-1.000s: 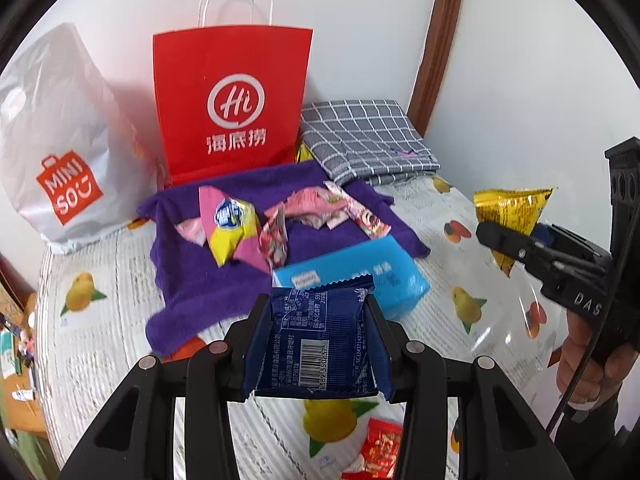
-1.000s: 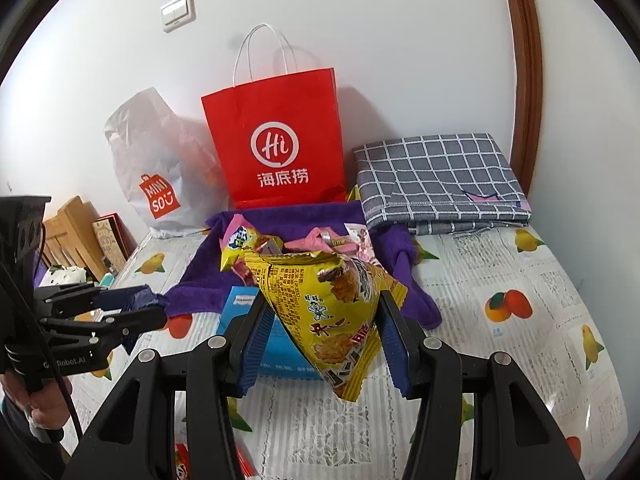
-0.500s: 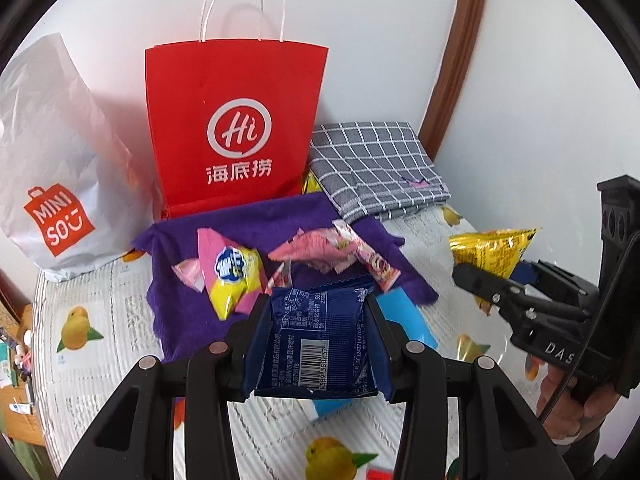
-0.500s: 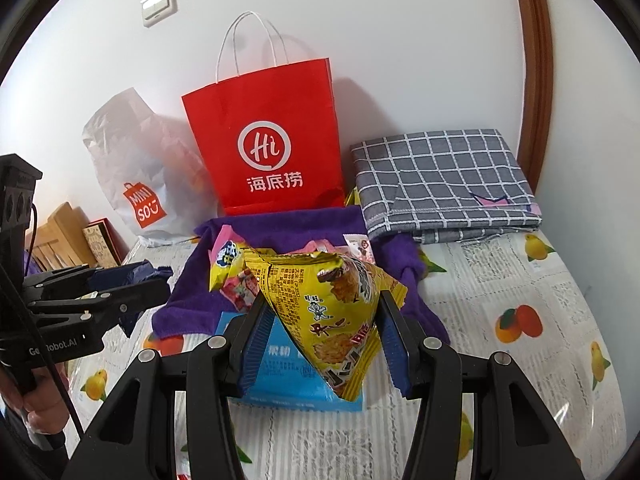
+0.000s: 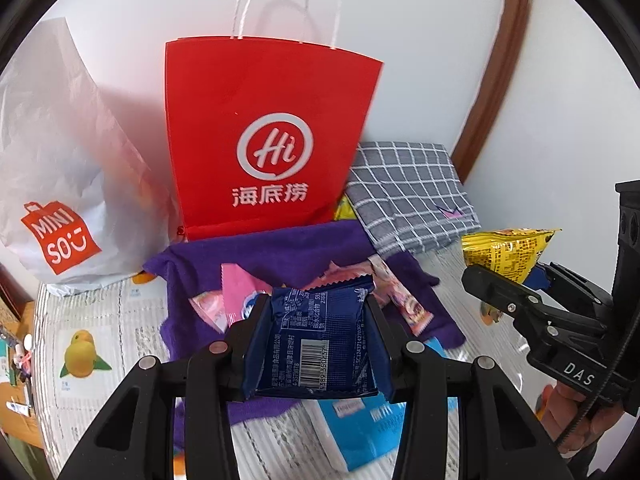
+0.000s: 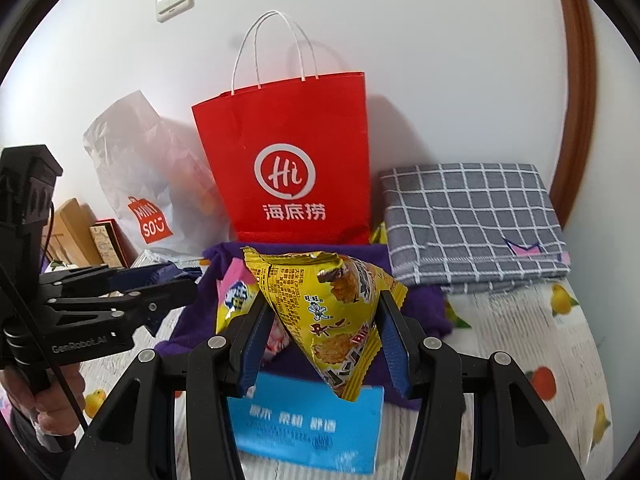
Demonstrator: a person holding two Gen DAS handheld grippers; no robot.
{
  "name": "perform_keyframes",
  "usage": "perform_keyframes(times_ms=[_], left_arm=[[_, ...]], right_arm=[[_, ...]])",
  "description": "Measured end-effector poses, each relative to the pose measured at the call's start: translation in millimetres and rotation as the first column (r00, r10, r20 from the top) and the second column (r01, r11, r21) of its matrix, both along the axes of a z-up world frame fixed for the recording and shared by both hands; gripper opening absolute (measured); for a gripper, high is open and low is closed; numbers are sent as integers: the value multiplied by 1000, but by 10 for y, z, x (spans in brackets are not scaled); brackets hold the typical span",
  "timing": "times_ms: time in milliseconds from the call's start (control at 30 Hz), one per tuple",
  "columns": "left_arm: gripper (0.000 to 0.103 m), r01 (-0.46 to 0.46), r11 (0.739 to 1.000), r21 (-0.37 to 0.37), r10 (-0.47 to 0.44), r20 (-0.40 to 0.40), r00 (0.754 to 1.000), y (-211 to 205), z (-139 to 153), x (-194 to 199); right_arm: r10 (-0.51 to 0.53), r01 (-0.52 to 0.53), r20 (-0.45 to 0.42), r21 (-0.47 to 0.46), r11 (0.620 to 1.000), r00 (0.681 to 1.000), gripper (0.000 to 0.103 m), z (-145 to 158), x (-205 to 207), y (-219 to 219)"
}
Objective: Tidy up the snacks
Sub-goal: 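Carry the blue packet and yellow bag over the purple towel with both tools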
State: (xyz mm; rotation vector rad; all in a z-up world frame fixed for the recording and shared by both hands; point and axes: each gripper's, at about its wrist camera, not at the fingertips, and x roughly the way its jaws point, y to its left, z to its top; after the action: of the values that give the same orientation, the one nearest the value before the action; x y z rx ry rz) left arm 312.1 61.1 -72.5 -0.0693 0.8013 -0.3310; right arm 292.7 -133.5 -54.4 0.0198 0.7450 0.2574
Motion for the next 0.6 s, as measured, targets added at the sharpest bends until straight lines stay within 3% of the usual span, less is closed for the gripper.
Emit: perform_keyframes(times_ms=[333, 600], left_arm=[[42, -55, 999, 2, 55, 35, 998, 90, 29, 396], [42, -62, 998, 3, 62, -18, 998, 147, -170, 559]], right_arm=[[42, -41, -7, 43, 998, 999, 51, 8, 542, 105], [80, -80, -48, 6, 997, 996, 51, -228, 763, 182]])
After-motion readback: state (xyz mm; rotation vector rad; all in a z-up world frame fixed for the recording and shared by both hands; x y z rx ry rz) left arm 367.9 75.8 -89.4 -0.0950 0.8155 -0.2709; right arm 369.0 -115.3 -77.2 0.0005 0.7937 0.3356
